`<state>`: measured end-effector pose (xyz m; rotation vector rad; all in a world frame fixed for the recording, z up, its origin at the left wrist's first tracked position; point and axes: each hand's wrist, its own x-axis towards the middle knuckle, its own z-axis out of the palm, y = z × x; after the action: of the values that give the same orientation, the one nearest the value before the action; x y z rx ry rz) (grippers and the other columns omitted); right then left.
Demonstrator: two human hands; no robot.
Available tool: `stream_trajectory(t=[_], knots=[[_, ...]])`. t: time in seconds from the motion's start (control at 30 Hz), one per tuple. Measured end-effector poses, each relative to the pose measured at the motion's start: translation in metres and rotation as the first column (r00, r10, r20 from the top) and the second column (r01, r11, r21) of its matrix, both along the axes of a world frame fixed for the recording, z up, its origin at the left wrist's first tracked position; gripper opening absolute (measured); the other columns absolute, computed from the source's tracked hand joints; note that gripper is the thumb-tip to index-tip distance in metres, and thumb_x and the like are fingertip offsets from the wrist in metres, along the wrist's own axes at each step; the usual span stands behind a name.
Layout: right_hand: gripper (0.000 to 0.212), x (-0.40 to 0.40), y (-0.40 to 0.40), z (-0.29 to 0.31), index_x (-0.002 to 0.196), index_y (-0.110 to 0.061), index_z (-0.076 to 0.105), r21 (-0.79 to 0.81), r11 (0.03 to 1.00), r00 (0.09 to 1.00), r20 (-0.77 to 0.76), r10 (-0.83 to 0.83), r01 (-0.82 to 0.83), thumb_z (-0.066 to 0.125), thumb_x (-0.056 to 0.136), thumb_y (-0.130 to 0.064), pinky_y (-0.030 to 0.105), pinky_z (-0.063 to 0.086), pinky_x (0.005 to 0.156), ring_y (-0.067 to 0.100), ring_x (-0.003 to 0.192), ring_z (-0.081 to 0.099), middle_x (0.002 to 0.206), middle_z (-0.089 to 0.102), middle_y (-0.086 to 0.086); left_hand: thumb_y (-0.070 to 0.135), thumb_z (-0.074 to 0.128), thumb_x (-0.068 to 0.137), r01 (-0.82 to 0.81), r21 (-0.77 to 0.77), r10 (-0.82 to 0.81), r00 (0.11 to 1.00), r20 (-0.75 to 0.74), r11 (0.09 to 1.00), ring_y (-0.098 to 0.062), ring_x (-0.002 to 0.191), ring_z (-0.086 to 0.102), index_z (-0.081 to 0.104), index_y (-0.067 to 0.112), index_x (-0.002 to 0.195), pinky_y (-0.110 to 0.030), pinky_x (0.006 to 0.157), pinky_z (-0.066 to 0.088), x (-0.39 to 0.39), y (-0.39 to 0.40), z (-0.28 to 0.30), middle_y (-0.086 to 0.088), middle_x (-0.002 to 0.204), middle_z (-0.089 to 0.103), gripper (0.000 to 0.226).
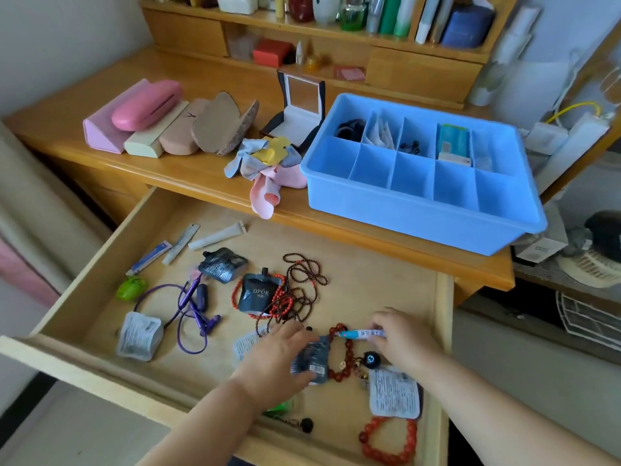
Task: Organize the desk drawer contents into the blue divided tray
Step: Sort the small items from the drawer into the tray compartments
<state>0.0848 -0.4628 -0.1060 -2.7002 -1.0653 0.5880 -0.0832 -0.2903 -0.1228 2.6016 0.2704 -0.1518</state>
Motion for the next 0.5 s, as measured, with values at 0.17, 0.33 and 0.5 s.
stream_trajectory(t=[0.17,0.33,0.5], knots=[[0.011,-0.006,-0.013,0.004,0.092,-0.022,0.059,0.107,0.992,0.968,0.25,0.034,-0.063,0.062,0.087,-0.032,0.024,0.037,0.062,0.011,0.08,0.051,0.091,0.053,-0.009,0.053,0.054,0.08,0.094,0.172,-0.091,0.995,-0.026,0.981,-0.013,0.127,0.03,0.036,0.033,0.138,-0.028,0.107,0.027,0.011,-0.01,-0.007,0.01,0.141,0.032,0.064],[0.027,-0.024,-0.016,-0.002,0.108,-0.023,0.055,-0.164,0.968,0.98,0.018,0.198,-0.192,0.056,0.089,-0.041,0.029,0.044,0.072,0.019,0.093,0.059,0.108,0.061,-0.003,0.058,0.052,0.082,-0.031,0.085,0.029,0.999,0.033,0.996,-0.006,0.126,0.035,0.04,0.033,0.137,-0.022,0.106,0.031,0.003,-0.004,-0.004,0.015,0.138,0.036,0.061],[0.022,-0.019,-0.01,0.025,0.103,-0.031,0.06,0.136,0.991,0.986,-0.167,0.031,-0.008,0.061,0.083,-0.037,0.023,0.043,0.069,0.004,0.079,0.054,0.096,0.063,-0.012,0.051,0.061,0.08,-0.24,-0.143,0.264,0.946,0.19,0.96,-0.001,0.109,0.049,0.058,0.028,0.12,-0.014,0.091,0.038,0.004,0.001,0.0,0.017,0.12,0.047,0.047]])
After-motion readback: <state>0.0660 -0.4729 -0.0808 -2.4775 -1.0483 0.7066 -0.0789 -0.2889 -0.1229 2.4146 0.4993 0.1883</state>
